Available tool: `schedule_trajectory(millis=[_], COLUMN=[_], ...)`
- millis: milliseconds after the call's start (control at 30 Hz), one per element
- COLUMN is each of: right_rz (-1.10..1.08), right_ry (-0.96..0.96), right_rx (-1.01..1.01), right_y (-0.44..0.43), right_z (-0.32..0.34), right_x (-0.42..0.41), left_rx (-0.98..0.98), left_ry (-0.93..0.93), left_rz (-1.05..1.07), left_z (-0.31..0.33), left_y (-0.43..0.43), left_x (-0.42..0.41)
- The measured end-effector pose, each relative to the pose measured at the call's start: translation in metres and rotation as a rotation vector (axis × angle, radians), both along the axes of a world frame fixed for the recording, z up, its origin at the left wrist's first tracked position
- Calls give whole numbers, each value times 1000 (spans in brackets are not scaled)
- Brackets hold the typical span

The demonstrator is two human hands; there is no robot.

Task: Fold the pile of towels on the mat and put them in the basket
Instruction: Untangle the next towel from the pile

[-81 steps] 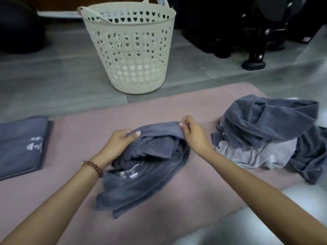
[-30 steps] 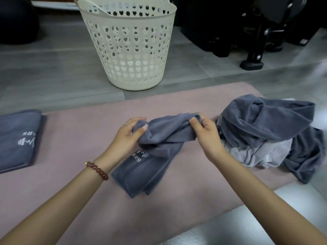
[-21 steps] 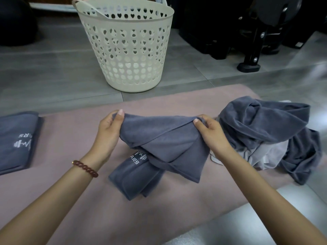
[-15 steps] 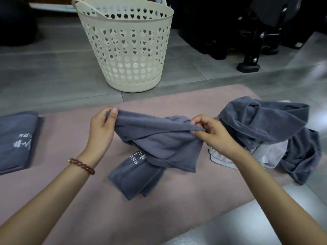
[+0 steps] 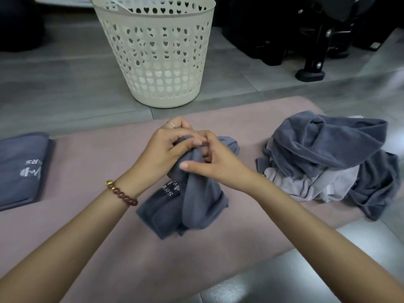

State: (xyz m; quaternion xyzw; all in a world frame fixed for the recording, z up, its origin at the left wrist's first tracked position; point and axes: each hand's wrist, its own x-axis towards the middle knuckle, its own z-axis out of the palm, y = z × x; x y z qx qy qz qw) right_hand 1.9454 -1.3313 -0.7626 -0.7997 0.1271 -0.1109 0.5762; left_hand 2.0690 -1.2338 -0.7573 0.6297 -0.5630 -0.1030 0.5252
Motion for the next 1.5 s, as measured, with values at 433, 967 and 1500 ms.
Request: schedule_trajectory(millis=[433, 967, 1500], right_rz=[-358, -883, -1004], right_ry=[-351, -346, -310], right_rx=[500, 45, 79], right_y=[-41, -106, -101], right_z=[31, -29, -41], right_x=[-16, -72, -68], left_rx=[577, 672, 543], left_ry=[368, 222, 114], left_rz=[-123, 49, 412], left_z=[-83, -100, -169], left_y=[9, 63, 37], left_x=[-56, 51, 8])
